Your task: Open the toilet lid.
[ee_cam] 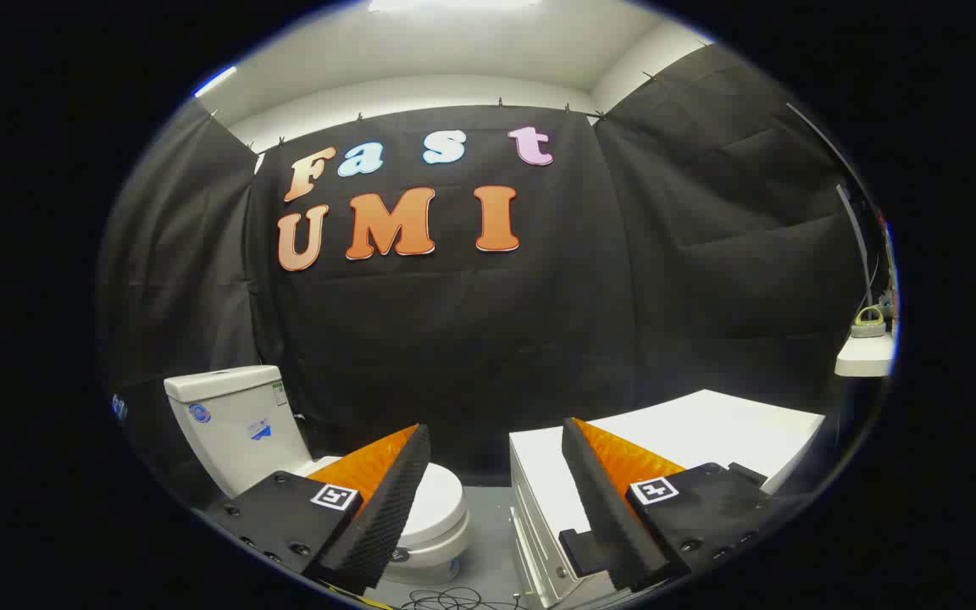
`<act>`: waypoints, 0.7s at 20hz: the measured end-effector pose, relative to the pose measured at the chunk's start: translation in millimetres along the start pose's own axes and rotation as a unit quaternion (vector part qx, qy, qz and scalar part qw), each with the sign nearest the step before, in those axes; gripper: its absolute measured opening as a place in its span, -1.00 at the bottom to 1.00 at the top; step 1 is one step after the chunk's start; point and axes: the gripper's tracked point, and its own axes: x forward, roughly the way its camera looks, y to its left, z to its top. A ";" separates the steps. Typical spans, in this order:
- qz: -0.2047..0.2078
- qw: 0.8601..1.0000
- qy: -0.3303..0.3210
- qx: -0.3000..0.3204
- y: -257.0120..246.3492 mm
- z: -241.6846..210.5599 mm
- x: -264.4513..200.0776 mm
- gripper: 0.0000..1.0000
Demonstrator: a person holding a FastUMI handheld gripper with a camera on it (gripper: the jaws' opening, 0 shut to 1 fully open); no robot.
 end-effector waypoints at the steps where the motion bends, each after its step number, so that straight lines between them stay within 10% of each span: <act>1: -0.001 1.000 0.001 0.000 -0.8 -0.4 0.1 1.00; 14: 0.002 1.000 0.006 0.006 0.1 -3.7 -0.3 1.00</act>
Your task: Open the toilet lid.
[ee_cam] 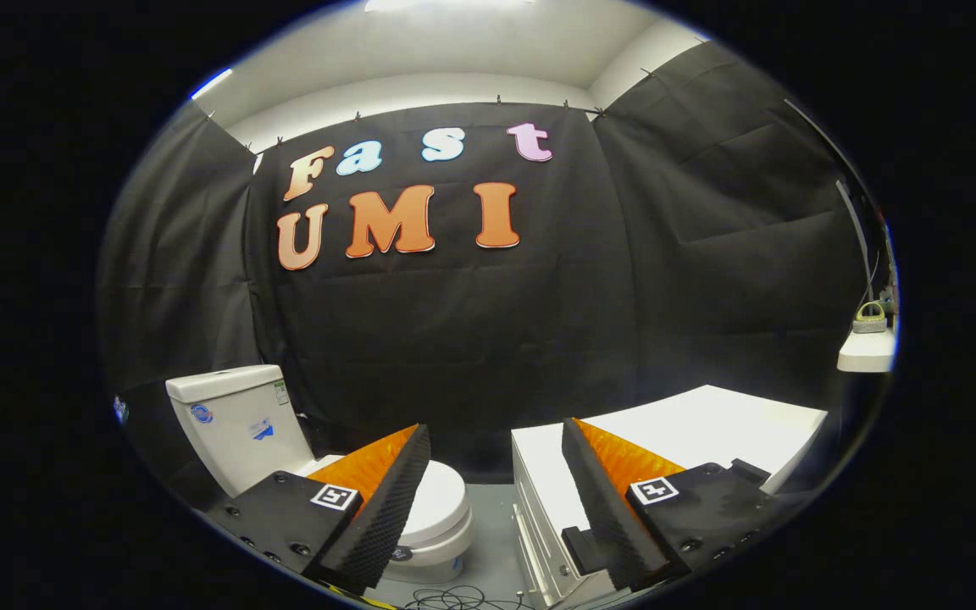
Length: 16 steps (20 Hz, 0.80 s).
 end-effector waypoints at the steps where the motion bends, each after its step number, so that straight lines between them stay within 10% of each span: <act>1: 0.000 1.000 -0.001 0.000 0.1 0.0 -0.1 1.00; 16: -0.002 1.000 0.002 0.002 -1.4 -1.0 -0.3 1.00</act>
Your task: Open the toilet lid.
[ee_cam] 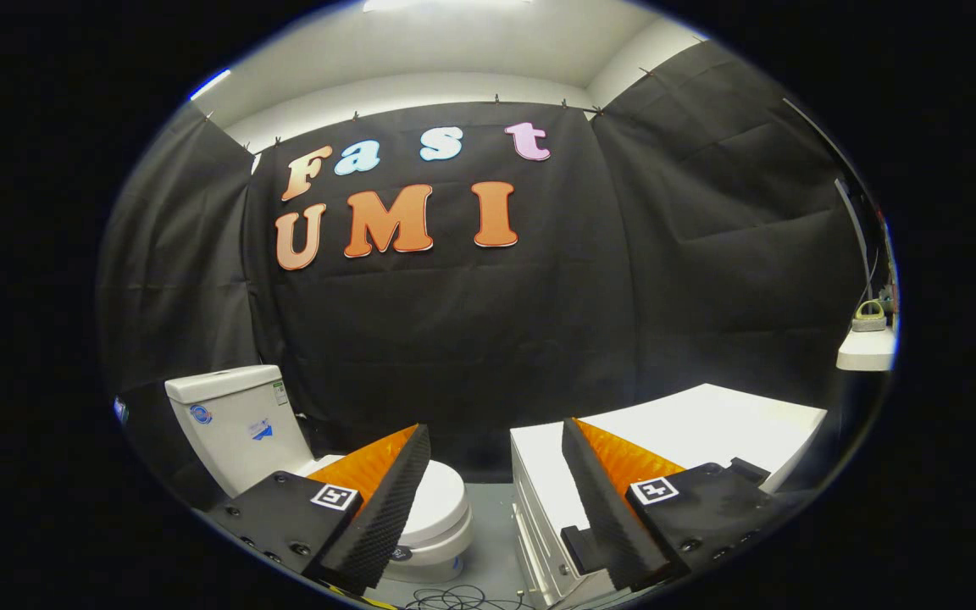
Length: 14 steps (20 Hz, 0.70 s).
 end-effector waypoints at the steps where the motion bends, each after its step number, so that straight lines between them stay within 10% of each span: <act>1: 0.000 1.000 0.001 0.000 0.0 0.1 -0.1 1.00; 14: 0.018 1.000 -0.017 -0.017 20.9 12.3 -9.1 0.99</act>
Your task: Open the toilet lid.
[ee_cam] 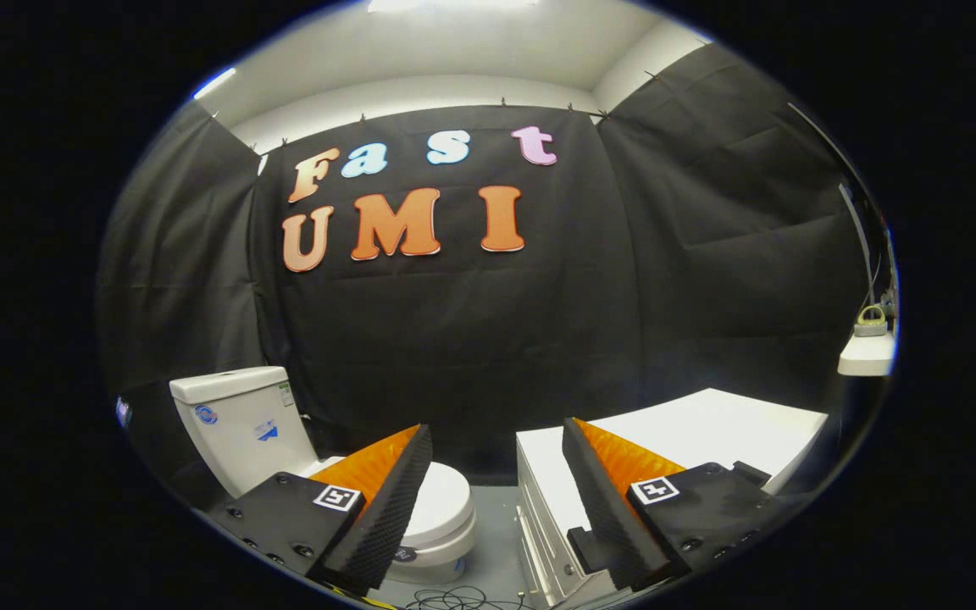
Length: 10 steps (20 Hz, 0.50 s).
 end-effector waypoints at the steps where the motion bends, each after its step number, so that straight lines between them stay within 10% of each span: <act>1: 0.008 1.000 -0.003 -0.008 6.9 1.7 -0.2 0.99; 10: 0.085 0.996 -0.001 -0.013 90.7 -0.5 4.3 0.96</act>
